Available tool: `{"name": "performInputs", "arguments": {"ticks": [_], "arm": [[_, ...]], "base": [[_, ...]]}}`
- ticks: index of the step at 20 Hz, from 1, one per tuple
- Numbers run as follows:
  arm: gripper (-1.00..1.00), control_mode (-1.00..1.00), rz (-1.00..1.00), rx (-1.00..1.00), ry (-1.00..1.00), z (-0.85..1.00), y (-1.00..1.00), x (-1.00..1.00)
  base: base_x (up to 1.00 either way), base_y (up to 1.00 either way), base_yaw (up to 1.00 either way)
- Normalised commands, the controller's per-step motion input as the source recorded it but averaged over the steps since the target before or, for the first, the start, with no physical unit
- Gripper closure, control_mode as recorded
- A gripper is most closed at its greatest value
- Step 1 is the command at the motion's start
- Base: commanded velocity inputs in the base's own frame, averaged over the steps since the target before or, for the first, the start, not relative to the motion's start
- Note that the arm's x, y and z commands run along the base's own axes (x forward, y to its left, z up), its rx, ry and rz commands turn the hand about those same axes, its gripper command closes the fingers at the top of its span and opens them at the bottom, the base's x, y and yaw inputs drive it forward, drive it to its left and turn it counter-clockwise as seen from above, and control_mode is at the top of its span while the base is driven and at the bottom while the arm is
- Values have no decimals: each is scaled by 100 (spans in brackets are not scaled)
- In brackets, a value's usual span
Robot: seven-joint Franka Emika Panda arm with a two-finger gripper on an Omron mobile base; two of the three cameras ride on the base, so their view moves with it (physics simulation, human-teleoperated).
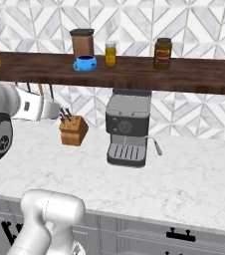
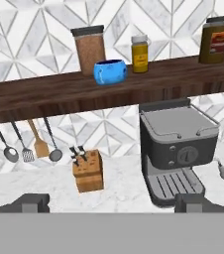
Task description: Gather all objects into one cabinet and sort the glasses and bowls to opposite sides.
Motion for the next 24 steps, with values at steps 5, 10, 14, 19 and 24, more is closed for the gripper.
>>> {"name": "performInputs", "arguments": {"ticks": [5, 10, 14, 19, 24], "arm": [[-100, -100, 0, 0, -18, 43, 0, 26], [-100, -100, 0, 0, -2, 54, -1, 0], [-100, -100, 0, 0, 1, 10, 1, 28], [-100, -100, -3, 0, 5, 6, 0, 46], [-100, -100, -5, 0, 2, 0, 4, 63]], "base": [[0, 0, 0], [0, 0, 0], [0, 0, 0], [0, 0, 0], [0, 0, 0]]}}
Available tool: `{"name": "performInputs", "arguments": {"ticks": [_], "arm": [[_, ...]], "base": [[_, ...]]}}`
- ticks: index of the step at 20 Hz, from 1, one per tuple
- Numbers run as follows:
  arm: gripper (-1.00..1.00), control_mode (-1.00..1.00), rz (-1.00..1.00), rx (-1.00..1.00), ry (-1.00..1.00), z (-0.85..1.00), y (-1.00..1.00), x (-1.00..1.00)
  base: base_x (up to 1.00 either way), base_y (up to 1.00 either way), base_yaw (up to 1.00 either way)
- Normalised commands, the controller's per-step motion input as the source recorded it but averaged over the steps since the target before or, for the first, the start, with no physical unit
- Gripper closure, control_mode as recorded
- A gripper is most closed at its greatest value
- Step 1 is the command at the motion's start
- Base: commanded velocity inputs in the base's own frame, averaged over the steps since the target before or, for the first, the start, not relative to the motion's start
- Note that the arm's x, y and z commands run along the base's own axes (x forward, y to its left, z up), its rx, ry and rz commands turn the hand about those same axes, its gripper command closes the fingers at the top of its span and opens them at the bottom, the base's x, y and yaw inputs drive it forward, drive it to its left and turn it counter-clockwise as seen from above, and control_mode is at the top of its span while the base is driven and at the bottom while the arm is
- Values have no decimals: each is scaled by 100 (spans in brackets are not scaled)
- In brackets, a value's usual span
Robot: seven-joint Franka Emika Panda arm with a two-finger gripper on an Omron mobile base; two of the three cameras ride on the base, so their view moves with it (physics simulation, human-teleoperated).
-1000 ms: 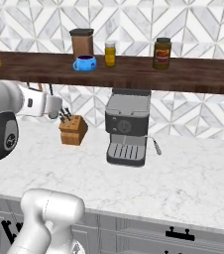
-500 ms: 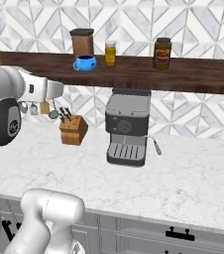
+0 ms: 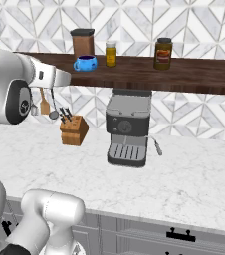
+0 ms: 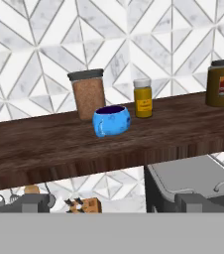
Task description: Gather all objects into one cabinet and sort the glasses and bowls to opposite sides.
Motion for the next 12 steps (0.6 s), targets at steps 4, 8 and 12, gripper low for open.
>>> {"name": "performInputs", "arguments": {"ticks": [4, 8, 12], "arm": [[-100, -100, -5, 0, 5, 0, 5, 62], [-100, -100, -4, 0, 5, -1, 0, 52], [-100, -100, -2, 0, 0, -11, 0, 55]], "base": [[0, 0, 0], [0, 0, 0], [0, 0, 0]]}}
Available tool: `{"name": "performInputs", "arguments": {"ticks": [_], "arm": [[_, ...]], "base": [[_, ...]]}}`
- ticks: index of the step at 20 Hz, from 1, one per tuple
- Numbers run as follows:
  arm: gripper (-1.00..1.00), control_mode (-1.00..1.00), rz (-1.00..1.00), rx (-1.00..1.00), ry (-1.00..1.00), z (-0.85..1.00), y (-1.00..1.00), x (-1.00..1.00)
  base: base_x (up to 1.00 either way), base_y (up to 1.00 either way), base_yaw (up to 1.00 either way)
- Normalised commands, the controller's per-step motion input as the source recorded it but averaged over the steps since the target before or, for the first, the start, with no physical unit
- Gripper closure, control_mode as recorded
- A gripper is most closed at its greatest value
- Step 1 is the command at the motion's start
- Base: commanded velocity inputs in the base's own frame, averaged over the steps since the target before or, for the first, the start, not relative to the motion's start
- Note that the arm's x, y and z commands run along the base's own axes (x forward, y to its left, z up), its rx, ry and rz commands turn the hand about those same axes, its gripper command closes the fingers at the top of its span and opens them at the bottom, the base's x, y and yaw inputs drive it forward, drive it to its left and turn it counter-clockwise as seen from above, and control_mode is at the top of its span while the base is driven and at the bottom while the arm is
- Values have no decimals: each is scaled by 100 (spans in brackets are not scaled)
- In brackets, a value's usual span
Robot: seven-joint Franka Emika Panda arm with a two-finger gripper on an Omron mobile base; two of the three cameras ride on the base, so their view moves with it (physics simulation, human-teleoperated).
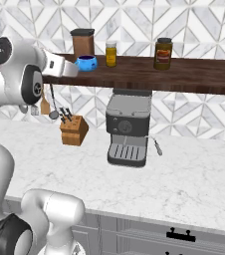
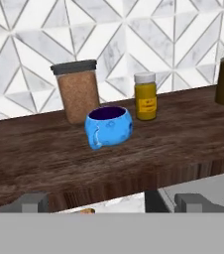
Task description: Gather all objects into one cabinet and sort the glasses and bowls to opposite sides.
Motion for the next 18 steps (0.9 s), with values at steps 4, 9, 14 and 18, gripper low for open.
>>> {"name": "performInputs", "arguments": {"ticks": [4, 9, 14, 18], "arm": [[-100, -100, 0, 0, 2, -7, 0, 49], [-100, -100, 0, 0, 3, -7, 0, 48], [-100, -100, -1, 0, 4, -4, 0, 46], [-100, -100, -2, 0, 7, -1, 5, 43]], "base": [[0, 0, 0], [0, 0, 0], [0, 0, 0], [0, 0, 0]]}}
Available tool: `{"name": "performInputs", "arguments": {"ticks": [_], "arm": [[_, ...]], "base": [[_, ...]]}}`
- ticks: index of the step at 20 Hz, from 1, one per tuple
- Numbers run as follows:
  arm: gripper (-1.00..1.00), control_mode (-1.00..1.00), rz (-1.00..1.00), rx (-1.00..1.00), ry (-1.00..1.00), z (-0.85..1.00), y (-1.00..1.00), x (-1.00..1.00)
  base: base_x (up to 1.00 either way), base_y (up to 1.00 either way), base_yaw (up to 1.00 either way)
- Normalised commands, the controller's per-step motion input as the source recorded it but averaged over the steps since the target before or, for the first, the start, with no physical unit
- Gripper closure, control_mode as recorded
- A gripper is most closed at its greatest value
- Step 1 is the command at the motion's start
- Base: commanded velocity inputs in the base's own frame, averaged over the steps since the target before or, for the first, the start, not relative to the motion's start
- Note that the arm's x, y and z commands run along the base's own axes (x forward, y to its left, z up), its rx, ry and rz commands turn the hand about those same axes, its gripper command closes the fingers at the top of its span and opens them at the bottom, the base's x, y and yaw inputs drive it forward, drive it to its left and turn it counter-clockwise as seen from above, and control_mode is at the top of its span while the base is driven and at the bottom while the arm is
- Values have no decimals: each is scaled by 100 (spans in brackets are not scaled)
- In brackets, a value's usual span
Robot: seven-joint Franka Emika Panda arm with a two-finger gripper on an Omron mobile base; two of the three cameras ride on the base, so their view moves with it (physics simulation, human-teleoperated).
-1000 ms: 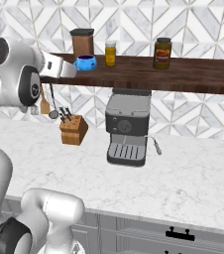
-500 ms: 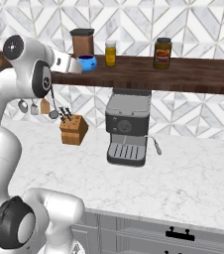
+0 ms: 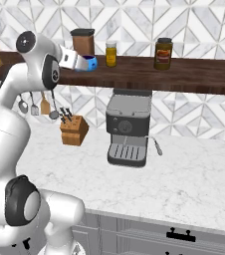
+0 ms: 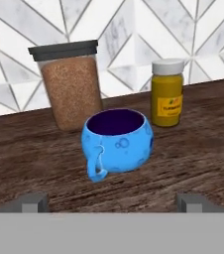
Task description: Gather all objects into one cabinet and sort the glasses and bowls to opposite sides.
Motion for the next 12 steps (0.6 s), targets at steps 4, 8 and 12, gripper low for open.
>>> {"name": "performInputs", "arguments": {"ticks": [4, 8, 12], "arm": [[-100, -100, -3, 0, 10, 0, 6, 22], [-100, -100, -4, 0, 6, 0, 2, 4], [-100, -100, -5, 0, 3, 0, 0, 7]], "base": [[0, 0, 0], [0, 0, 0], [0, 0, 0]]}}
